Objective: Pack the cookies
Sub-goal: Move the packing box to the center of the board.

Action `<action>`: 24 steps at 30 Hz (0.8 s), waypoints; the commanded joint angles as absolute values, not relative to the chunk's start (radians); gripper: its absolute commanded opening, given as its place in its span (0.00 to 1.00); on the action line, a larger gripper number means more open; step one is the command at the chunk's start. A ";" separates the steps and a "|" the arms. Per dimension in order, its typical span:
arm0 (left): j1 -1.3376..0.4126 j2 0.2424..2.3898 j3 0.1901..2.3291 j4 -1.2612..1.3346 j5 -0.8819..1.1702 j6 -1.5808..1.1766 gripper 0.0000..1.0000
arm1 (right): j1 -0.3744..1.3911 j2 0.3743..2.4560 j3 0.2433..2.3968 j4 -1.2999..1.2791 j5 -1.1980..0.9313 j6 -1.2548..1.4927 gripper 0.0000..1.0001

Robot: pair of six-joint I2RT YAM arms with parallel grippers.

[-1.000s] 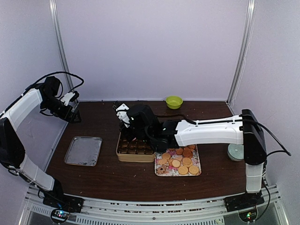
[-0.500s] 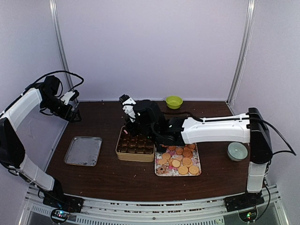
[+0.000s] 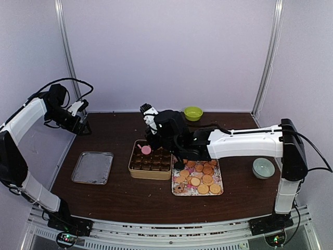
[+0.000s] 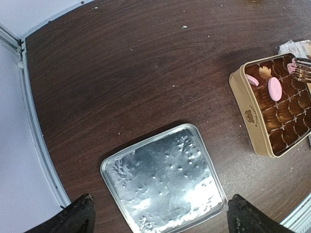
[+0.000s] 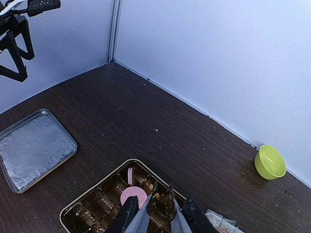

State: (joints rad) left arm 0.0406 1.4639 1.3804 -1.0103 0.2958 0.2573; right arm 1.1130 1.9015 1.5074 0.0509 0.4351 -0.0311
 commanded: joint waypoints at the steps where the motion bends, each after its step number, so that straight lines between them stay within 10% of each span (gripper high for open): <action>1: 0.051 1.445 1.406 -0.993 0.331 0.272 0.97 | 1.108 1.843 1.492 0.074 0.457 -0.005 0.30; 24: -0.038 1.689 1.392 -0.982 0.563 0.342 0.90 | 0.870 1.887 1.562 0.054 0.197 0.174 0.31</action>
State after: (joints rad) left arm -0.0025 1.6676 1.3857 -1.0103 0.4938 0.3168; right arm 0.9115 1.8248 1.4765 0.0444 0.2707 0.1482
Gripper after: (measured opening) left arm 0.902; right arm 0.316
